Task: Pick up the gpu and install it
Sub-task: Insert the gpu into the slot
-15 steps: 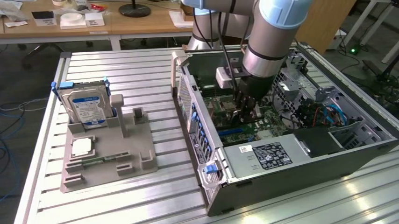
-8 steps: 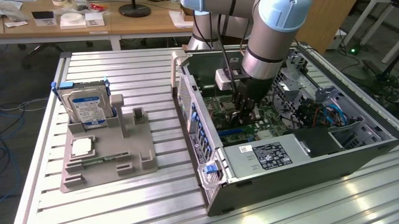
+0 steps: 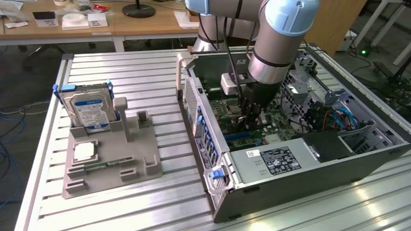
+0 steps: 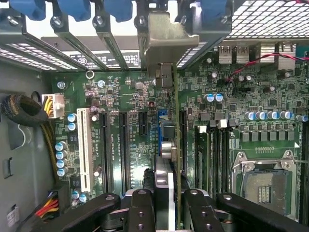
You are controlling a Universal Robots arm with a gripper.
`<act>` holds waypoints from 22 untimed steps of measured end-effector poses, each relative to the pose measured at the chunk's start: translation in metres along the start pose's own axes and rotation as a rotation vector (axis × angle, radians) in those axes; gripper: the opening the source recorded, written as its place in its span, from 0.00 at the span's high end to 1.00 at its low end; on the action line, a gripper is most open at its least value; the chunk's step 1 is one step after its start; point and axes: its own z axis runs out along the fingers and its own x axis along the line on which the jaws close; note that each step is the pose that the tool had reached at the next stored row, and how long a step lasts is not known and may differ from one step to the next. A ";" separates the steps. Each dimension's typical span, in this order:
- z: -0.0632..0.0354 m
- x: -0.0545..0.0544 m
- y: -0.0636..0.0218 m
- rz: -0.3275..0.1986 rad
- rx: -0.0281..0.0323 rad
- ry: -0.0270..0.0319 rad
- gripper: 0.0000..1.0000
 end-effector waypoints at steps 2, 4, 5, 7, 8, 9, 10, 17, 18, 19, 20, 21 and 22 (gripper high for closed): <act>0.0017 0.000 0.0015 0.000 0.0000 -0.0001 0.72; 0.0034 0.000 0.0018 0.000 -0.0004 0.0000 0.72; 0.0043 0.000 0.0018 0.000 -0.0008 0.0001 0.72; 0.0056 0.001 0.0020 0.000 -0.0013 0.0002 0.72; 0.0061 0.001 0.0022 0.000 -0.0015 0.0001 0.72; 0.0065 0.001 0.0026 0.000 -0.0017 0.0001 0.72; 0.0069 0.001 0.0029 0.000 -0.0017 0.0000 0.72; 0.0099 0.001 0.0049 0.000 -0.0026 0.0001 0.72; 0.0105 0.001 0.0053 0.000 -0.0028 0.0002 0.72; 0.0111 0.001 0.0055 0.000 -0.0030 0.0002 0.72; 0.0118 0.001 0.0058 0.000 -0.0030 0.0003 0.72; 0.0126 0.001 0.0060 0.000 -0.0031 0.0002 0.72; 0.0130 0.001 0.0063 0.000 -0.0032 0.0003 0.72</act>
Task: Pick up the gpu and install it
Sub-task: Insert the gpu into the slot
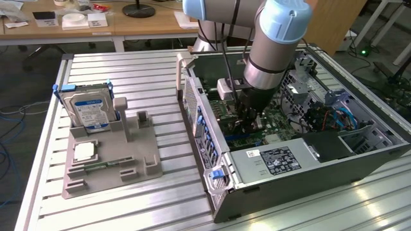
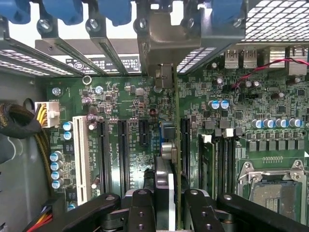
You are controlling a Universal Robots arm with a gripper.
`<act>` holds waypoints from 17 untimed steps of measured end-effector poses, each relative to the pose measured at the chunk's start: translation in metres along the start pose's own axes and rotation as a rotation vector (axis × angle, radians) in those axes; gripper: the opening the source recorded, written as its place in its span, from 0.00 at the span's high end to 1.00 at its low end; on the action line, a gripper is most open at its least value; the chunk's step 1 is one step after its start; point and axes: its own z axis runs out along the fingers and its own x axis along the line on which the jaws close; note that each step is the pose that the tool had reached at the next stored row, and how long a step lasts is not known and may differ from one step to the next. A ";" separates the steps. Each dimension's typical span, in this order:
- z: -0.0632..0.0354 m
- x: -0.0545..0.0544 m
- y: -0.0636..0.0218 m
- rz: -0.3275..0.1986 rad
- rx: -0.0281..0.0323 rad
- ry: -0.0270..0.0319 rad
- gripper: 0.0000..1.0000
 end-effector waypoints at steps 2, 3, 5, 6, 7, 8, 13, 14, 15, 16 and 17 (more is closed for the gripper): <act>0.0003 0.000 0.0005 0.000 -0.0006 -0.0002 0.72; 0.0004 0.000 0.0005 0.000 -0.0003 -0.0001 0.72; 0.0004 0.000 0.0006 0.000 -0.0001 -0.0005 0.72; 0.0004 0.000 0.0006 0.000 -0.0001 -0.0006 0.72; 0.0005 0.000 0.0006 0.000 0.0002 -0.0007 0.72; 0.0005 0.000 0.0007 0.000 0.0006 -0.0007 0.72; 0.0005 0.000 0.0025 0.000 0.0019 -0.0011 0.72; 0.0005 0.000 0.0026 0.000 0.0019 -0.0010 0.72; 0.0004 0.000 0.0026 0.000 0.0019 -0.0009 0.72; 0.0004 0.000 0.0026 0.000 0.0019 -0.0009 0.72; 0.0004 0.000 0.0026 0.000 0.0020 -0.0009 0.72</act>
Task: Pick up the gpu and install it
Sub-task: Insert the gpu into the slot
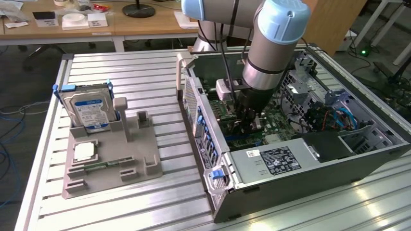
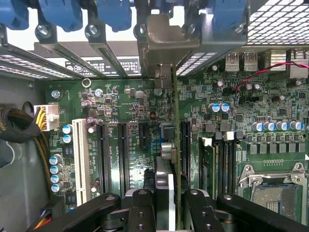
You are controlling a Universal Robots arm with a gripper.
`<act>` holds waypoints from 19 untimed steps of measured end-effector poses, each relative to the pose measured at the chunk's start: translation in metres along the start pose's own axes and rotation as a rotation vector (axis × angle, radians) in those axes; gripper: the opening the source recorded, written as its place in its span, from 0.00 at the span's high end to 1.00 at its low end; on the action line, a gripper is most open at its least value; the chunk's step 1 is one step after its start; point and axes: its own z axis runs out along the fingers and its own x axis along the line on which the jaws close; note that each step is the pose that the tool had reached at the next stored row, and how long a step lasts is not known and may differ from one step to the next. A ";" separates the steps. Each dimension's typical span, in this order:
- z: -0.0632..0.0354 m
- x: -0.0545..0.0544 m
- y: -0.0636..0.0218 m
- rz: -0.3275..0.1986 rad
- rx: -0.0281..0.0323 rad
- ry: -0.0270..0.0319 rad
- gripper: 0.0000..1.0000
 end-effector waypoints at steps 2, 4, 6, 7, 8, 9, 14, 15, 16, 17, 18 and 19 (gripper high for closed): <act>0.0000 0.000 0.0002 0.000 0.0005 0.0000 0.72; 0.0000 0.000 0.0008 0.000 0.0012 0.0000 0.72; 0.0000 0.000 0.0017 0.000 0.0013 0.0000 0.72; 0.0000 0.000 0.0019 0.000 0.0012 0.0000 0.72; 0.0000 0.000 0.0020 0.000 0.0013 -0.0001 0.72; 0.0000 0.000 0.0021 0.000 0.0013 -0.0002 0.72; 0.0000 0.000 0.0021 0.000 0.0012 0.0000 0.72; 0.0001 0.000 0.0021 0.000 0.0012 0.0000 0.72; 0.0003 0.000 0.0021 0.000 0.0013 -0.0003 0.72; 0.0003 0.000 0.0021 0.000 0.0013 -0.0004 0.72; 0.0003 0.001 0.0021 0.000 0.0013 -0.0003 0.72; 0.0002 0.001 0.0021 0.000 0.0012 -0.0001 0.72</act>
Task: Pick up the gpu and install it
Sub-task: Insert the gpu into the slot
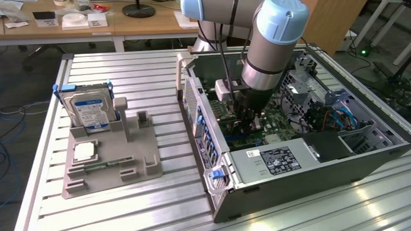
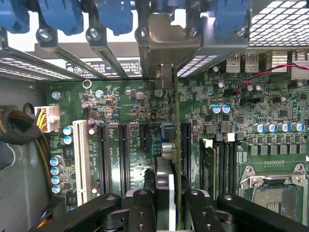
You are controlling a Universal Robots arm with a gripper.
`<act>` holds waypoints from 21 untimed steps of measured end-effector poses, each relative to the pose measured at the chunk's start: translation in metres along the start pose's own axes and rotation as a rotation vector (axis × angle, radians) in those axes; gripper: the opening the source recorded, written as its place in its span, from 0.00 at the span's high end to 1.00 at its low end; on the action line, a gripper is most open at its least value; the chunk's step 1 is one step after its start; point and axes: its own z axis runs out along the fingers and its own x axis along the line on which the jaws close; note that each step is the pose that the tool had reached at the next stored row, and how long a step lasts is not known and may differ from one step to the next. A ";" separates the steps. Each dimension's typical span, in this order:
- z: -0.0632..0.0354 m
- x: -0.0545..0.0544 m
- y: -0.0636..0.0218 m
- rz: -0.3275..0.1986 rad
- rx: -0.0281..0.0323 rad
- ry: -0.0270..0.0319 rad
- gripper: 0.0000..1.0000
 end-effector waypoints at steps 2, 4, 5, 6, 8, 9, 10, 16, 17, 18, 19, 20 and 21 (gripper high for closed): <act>0.0001 0.000 0.0000 0.000 0.0000 0.0001 0.72; 0.0007 0.000 0.0000 0.000 -0.0001 0.0004 0.72; 0.0014 0.000 0.0000 0.000 -0.0003 0.0009 0.72; 0.0023 0.000 0.0000 0.000 -0.0002 0.0013 0.72; 0.0045 0.000 0.0000 0.000 -0.0001 0.0002 0.72; 0.0052 0.000 0.0000 0.000 -0.0001 0.0003 0.72; 0.0056 0.000 0.0001 0.000 -0.0002 0.0006 0.72; 0.0060 0.000 0.0000 0.000 0.0000 0.0001 0.72; 0.0060 0.000 0.0000 0.000 0.0000 0.0001 0.72; 0.0060 0.000 0.0000 0.000 0.0000 0.0001 0.72; 0.0060 0.000 0.0001 0.000 0.0000 0.0001 0.72; 0.0060 0.000 0.0000 0.000 0.0000 0.0001 0.72; 0.0060 0.000 0.0000 0.000 0.0000 0.0001 0.72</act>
